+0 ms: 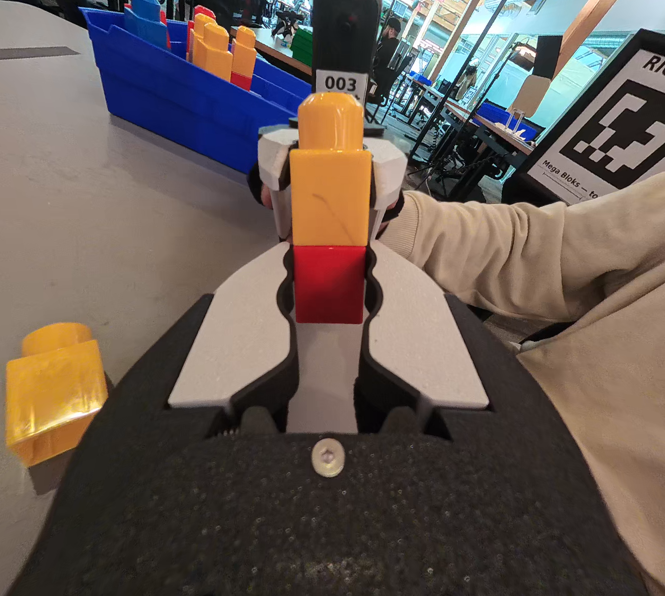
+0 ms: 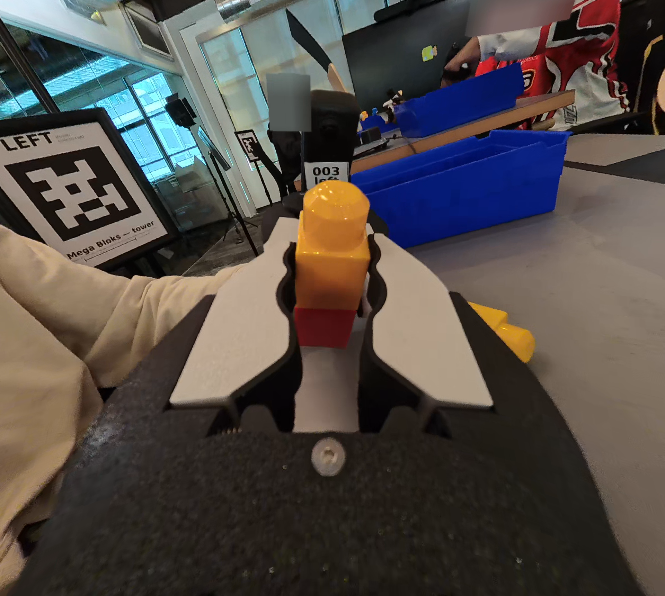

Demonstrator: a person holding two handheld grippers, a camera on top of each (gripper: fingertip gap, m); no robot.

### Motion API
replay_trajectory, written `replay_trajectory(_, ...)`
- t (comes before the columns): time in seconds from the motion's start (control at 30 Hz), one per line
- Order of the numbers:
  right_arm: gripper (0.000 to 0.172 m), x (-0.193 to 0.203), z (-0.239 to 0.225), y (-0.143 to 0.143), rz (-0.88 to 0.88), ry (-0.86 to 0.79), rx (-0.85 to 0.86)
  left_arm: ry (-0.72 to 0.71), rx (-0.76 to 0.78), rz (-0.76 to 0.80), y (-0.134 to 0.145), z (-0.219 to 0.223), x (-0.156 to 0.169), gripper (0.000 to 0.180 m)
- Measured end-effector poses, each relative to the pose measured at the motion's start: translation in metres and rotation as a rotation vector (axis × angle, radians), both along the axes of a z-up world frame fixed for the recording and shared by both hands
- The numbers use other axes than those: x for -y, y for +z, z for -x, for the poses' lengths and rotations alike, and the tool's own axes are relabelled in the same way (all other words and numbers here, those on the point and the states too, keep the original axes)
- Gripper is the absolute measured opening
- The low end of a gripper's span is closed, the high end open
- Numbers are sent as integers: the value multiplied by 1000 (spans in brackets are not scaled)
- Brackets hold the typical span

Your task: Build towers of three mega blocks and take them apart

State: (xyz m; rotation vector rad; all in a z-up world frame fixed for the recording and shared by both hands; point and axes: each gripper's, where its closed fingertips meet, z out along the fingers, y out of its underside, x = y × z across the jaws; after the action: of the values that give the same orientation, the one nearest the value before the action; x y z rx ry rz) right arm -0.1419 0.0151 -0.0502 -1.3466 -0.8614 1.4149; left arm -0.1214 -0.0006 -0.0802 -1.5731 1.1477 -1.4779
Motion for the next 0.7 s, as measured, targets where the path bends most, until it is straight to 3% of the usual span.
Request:
replay_trajectory(0.37, 37, -1, -7, -6, 37, -8, -41, -5, -9, 36, -7, -6, 0, 36)
replay_trajectory(0.5, 37, 5, -4, -3, 12, 14, -27, -2, -59, 33, -14, -5, -1, 55)
replay_trajectory(0.7, 37, 5, -7, 3, -5, -1, -39, -20, -119, 4, -24, -2, 3, 56)
